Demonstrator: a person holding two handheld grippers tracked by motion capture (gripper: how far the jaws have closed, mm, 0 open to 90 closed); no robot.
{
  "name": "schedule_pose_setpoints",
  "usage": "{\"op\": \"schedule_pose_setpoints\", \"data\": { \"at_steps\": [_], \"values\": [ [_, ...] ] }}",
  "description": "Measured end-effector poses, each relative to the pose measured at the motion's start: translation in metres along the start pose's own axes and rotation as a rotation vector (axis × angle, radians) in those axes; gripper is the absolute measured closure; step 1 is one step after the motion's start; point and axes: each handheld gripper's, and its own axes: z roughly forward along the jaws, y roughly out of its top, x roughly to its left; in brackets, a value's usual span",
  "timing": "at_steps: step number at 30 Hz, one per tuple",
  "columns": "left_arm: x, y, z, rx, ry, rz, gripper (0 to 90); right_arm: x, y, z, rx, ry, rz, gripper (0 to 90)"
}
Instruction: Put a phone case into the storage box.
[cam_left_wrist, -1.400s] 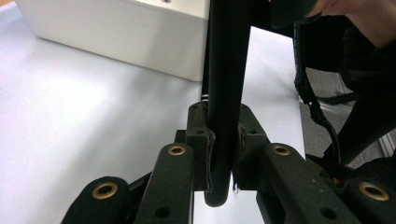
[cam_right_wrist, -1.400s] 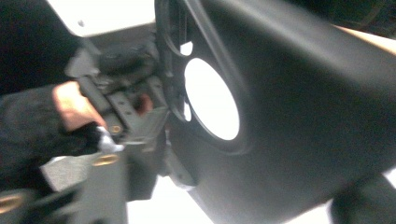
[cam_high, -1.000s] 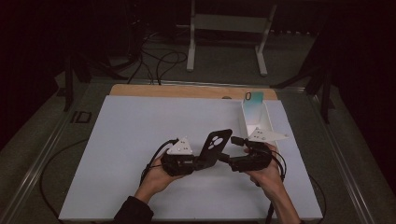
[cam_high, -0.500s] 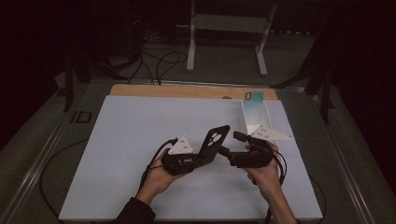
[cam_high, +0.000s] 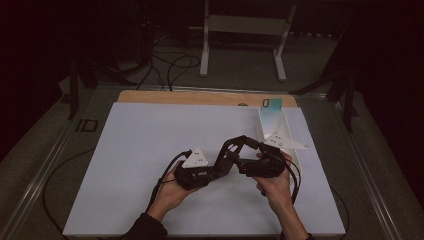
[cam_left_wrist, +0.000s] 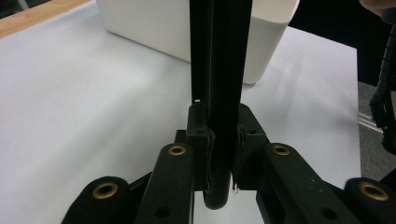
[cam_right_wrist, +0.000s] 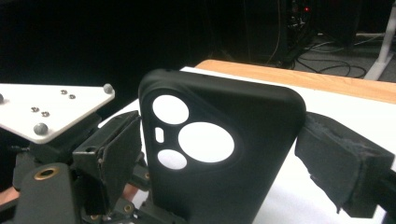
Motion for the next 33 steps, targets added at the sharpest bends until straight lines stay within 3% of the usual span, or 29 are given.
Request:
{"op": "schedule_pose_setpoints", "data": {
  "at_steps": [7,14,27,30,31,32,33],
  "values": [
    [-0.004,0.0,0.004,0.008,0.005,0.003,80.2,0.005,-0.001,0.007,-0.005,-0.019,0.008,12.4],
    [-0.008,-0.001,0.008,0.008,-0.017,0.001,80.2,0.01,-0.002,0.013,-0.016,-0.041,0.012,11.6],
    [-0.009,-0.002,0.008,-0.008,-0.031,-0.003,79.1,0.013,-0.003,0.012,-0.041,-0.06,-0.008,13.8],
    [-0.009,-0.001,0.007,-0.012,-0.031,-0.006,67.5,0.014,-0.003,0.012,-0.035,-0.06,-0.019,13.9],
    [-0.008,-0.001,0.005,-0.013,-0.032,-0.01,67.5,0.014,-0.003,0.013,-0.032,-0.059,-0.023,13.9],
    [-0.007,-0.001,0.004,-0.01,-0.031,-0.012,58.0,0.014,-0.004,0.013,-0.031,-0.064,-0.029,14.0],
    [-0.007,-0.001,0.003,-0.01,-0.028,-0.017,54.1,0.014,-0.004,0.013,-0.031,-0.068,-0.028,14.0]
  ]
}}
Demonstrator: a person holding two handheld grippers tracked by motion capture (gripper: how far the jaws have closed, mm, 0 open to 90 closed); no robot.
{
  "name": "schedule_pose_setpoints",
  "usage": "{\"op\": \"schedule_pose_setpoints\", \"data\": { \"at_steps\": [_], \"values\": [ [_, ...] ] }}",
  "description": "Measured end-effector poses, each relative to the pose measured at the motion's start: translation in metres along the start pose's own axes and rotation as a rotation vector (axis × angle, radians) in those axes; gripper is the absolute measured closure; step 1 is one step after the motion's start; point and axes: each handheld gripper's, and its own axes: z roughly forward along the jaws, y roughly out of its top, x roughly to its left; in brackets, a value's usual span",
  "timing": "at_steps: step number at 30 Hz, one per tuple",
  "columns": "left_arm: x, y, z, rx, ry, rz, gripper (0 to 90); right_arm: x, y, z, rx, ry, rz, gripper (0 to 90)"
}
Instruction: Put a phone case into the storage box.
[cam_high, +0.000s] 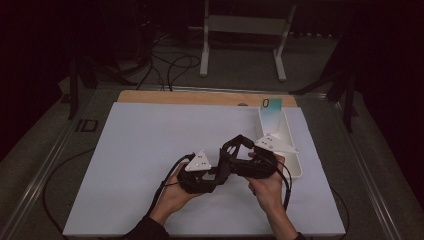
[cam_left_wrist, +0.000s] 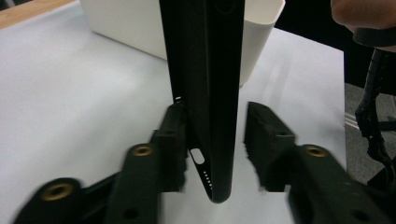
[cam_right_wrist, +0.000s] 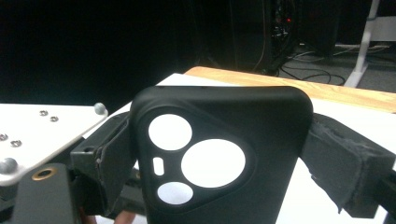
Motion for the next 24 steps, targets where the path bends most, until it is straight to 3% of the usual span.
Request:
{"op": "schedule_pose_setpoints", "data": {
  "at_steps": [2,3,5,6,7,9,15,19,24],
  "values": [
    [0.0,0.0,0.0,0.0,0.0,0.0,50.5,0.0,0.0,0.0,-0.001,-0.003,0.0,14.0],
    [0.002,0.0,-0.003,0.005,0.027,-0.007,50.5,0.0,0.0,0.0,-0.001,-0.003,0.0,14.0],
    [0.002,-0.001,-0.005,0.0,0.069,-0.013,36.5,-0.002,0.0,0.0,0.002,-0.011,0.003,14.0],
    [0.002,-0.001,-0.005,0.0,0.069,-0.013,33.2,-0.002,0.0,0.0,0.002,-0.011,0.003,14.0],
    [0.003,-0.002,-0.007,-0.01,0.104,-0.02,33.2,-0.002,0.0,-0.001,0.003,-0.011,0.002,14.0],
    [0.005,-0.004,-0.009,-0.021,0.138,-0.033,23.9,-0.003,0.0,-0.001,0.003,-0.015,0.0,14.0],
    [0.009,-0.009,-0.017,-0.04,0.188,-0.036,5.7,-0.004,0.001,-0.002,0.001,-0.021,-0.002,14.0],
    [0.013,-0.015,-0.025,-0.064,0.203,-0.045,0.0,-0.004,0.001,-0.002,-0.001,-0.021,-0.004,14.0],
    [0.017,-0.023,-0.035,-0.068,0.266,-0.036,0.0,-0.004,0.001,-0.002,0.001,-0.02,-0.007,14.0]
  ]
}}
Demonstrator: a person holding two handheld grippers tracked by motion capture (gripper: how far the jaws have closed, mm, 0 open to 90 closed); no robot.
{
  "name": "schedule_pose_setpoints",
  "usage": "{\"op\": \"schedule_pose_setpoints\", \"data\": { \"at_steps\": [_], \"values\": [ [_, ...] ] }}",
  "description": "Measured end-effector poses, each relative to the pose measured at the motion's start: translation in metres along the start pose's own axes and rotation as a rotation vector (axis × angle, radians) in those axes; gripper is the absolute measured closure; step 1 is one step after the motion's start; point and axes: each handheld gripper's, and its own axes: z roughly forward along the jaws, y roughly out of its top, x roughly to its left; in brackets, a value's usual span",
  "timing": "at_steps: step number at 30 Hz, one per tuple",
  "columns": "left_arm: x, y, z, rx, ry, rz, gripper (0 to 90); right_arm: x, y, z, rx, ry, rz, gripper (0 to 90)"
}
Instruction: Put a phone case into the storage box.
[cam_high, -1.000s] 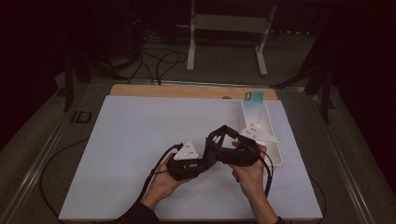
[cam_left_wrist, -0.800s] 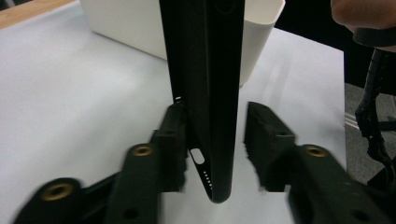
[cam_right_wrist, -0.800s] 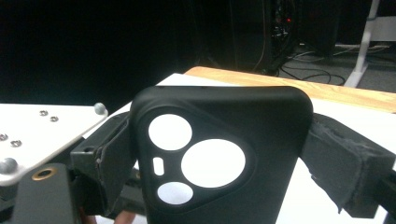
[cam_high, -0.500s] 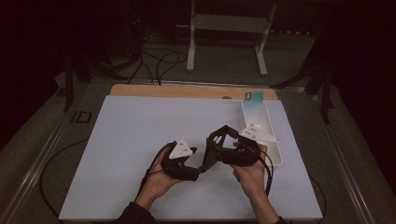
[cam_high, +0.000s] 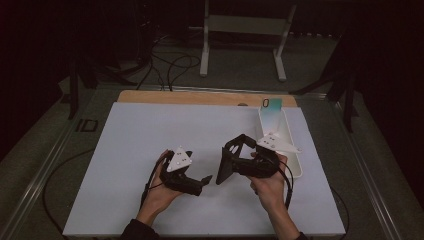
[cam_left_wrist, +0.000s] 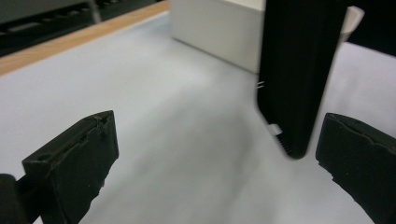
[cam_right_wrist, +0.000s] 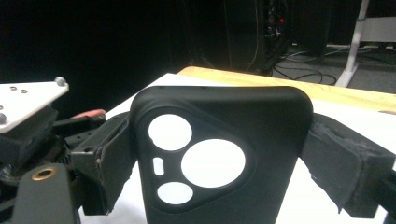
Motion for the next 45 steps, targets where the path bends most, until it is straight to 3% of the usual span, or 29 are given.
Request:
{"op": "schedule_pose_setpoints", "data": {
  "at_steps": [8,15,24,33,37,38,45],
  "values": [
    [0.02,-0.024,-0.027,-0.027,0.094,-0.052,0.0,0.0,0.001,-0.001,0.003,-0.006,-0.002,14.1],
    [0.033,-0.046,-0.05,-0.046,0.129,-0.073,0.0,0.001,0.002,0.0,0.002,-0.011,-0.011,14.0],
    [0.041,-0.071,-0.077,-0.077,0.194,-0.082,0.0,0.0,0.005,-0.002,-0.001,-0.015,-0.018,14.1],
    [0.048,-0.092,-0.092,-0.08,0.241,-0.107,0.0,0.0,0.009,-0.002,-0.004,-0.024,-0.026,14.1],
    [0.05,-0.095,-0.094,-0.088,0.264,-0.118,0.0,-0.001,0.011,-0.002,-0.007,-0.025,-0.031,14.0],
    [0.051,-0.097,-0.095,-0.091,0.286,-0.12,0.0,-0.001,0.012,-0.003,-0.009,-0.026,-0.03,14.1],
    [0.051,-0.099,-0.098,-0.1,0.327,-0.124,0.0,-0.011,0.018,-0.006,-0.016,-0.03,0.003,14.1]
  ]
}}
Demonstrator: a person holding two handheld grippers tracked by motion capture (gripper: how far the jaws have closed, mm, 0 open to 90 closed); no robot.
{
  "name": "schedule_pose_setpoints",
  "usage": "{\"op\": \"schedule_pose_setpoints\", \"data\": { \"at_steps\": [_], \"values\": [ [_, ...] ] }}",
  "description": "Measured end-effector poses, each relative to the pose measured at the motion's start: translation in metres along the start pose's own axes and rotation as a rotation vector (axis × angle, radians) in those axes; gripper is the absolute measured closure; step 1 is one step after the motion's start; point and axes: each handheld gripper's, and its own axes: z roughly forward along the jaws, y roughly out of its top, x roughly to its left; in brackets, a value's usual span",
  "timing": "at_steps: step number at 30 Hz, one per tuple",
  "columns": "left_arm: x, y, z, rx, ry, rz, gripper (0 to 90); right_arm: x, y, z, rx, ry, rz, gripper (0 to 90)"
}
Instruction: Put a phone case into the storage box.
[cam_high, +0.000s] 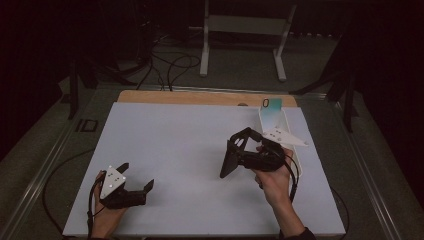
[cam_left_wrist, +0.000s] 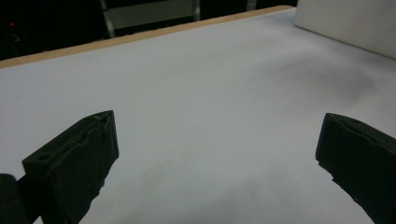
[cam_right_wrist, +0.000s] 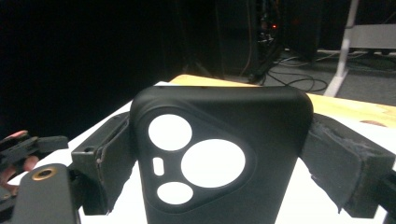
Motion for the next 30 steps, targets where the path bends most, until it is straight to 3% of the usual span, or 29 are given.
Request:
{"op": "schedule_pose_setpoints", "data": {
  "at_steps": [30],
  "values": [
    [-0.002,0.001,-0.001,-0.014,0.019,-0.027,0.0,-0.021,0.039,0.004,-0.012,-0.121,-0.058,14.1]
  ]
}}
